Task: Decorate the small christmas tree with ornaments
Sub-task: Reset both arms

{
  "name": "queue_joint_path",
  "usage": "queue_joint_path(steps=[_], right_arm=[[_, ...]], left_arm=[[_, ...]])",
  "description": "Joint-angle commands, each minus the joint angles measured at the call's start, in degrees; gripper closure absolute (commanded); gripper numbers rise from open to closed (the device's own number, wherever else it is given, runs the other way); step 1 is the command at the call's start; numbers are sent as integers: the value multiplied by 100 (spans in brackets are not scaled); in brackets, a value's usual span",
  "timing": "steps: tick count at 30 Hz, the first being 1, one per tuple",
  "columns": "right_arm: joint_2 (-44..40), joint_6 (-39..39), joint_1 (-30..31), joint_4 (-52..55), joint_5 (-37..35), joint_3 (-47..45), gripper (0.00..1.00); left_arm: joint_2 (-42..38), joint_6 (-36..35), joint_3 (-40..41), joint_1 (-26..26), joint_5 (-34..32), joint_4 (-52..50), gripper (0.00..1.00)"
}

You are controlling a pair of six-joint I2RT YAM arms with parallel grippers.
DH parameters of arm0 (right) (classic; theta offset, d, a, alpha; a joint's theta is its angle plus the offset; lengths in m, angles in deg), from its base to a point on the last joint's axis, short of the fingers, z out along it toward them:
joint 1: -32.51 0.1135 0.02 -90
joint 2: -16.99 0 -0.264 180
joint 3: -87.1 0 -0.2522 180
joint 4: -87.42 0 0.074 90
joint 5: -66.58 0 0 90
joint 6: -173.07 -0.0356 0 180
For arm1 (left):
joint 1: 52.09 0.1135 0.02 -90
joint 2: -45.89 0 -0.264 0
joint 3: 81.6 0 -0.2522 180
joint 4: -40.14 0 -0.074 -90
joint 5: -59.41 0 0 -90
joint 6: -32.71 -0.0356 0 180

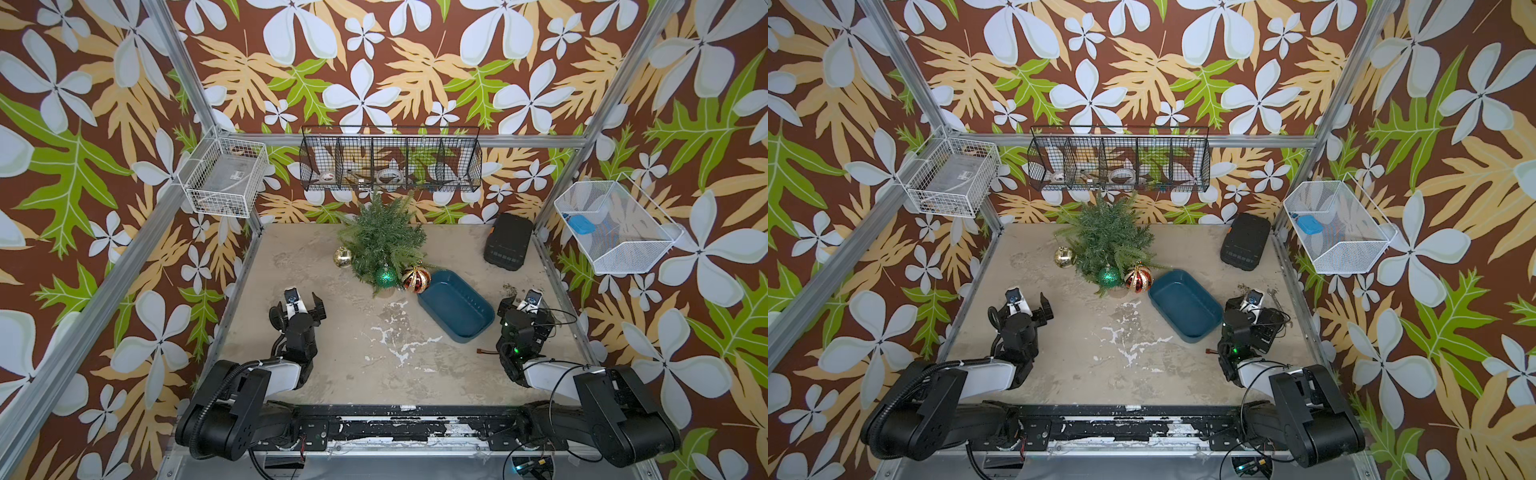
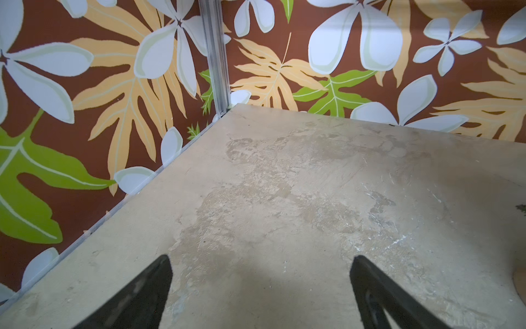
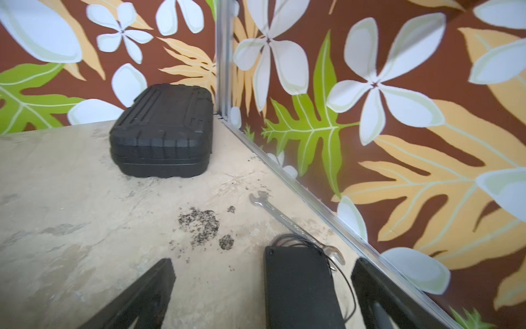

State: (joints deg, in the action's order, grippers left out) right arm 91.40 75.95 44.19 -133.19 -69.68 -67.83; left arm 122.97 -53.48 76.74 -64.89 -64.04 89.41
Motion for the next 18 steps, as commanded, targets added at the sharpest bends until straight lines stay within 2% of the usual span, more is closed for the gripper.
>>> queue_joint_path(steps=[1,4,5,6,7,8,10,12,13,14,15,16,18], right_arm=[[175,337,-7,-973,579,-67,0],[767,750,-1,-1774,811,-100,0],[755,716,18,-1342,1018,69,0],[766,695,-35,-1374,1119,73,0],[755,690,-102,-1423,1246,30,0],[706,562,-193,-1249,1448,61,0],[724,438,-455,-1090,1967,134,0],[779,366,-737,-965,2726,201,0],[926,332,-954,-1570,3263,-63,0],[1169,282,-1035,-2563,3231,-388,0],[1149,294,-1029,-2414,3224,-343,0],[909,258,-1020,-1639,3197,-129,0],[1083,497,-762,-2037,2774,-179,0]], left_arm=[[336,-388,149,28,199,1557,0],[302,-273,73,154,434,1277,0],[343,-222,99,222,561,1349,0],[407,-173,159,311,824,1396,0],[710,-303,242,347,985,2002,0],[803,-376,140,339,956,1894,0],[561,-132,4,442,1115,1226,0],[765,-260,80,451,1054,1713,0],[631,-154,34,445,1063,1353,0],[600,-136,25,450,1085,1311,0],[672,-161,47,445,1051,1511,0],[746,-247,83,448,1048,1691,0],[653,-76,95,440,882,1543,0]])
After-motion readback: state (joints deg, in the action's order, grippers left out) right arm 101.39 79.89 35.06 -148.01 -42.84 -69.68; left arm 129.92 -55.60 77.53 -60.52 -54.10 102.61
